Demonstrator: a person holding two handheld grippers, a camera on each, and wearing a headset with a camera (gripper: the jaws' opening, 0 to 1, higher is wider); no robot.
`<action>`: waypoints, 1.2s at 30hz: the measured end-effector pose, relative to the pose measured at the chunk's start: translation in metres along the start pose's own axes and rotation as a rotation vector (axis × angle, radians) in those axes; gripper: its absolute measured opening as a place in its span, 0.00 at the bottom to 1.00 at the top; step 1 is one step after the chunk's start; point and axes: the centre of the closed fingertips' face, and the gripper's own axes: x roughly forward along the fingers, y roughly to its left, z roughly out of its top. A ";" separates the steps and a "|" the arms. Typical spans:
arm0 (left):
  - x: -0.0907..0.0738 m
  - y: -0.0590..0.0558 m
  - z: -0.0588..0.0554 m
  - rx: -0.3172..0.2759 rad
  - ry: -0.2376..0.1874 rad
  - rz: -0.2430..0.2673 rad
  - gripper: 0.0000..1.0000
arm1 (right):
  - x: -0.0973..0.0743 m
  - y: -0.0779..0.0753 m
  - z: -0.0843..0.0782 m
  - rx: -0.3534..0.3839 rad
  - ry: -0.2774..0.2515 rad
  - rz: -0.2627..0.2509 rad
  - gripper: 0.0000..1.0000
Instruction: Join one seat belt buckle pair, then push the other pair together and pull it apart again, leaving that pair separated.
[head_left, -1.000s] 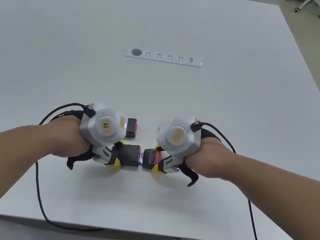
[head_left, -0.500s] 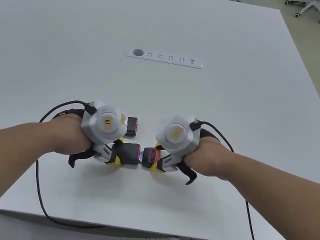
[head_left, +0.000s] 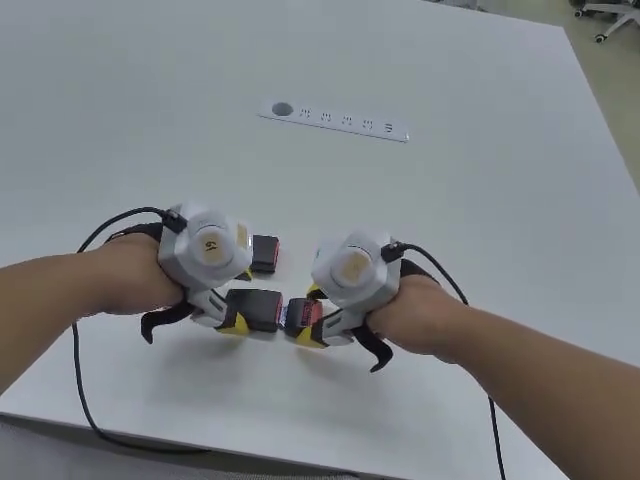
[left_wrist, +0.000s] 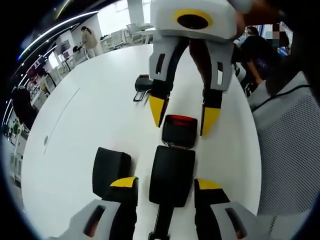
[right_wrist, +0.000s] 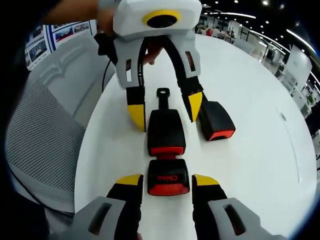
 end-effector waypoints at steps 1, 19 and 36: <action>-0.003 -0.001 0.001 0.003 0.003 -0.005 0.47 | -0.002 0.000 0.000 0.001 -0.001 -0.001 0.36; -0.026 0.047 0.020 -0.131 -0.105 0.060 0.51 | -0.039 -0.039 -0.004 -0.004 -0.017 -0.066 0.35; -0.008 0.074 0.004 -0.065 -0.020 0.038 0.50 | -0.066 -0.093 -0.066 0.071 0.018 -0.136 0.34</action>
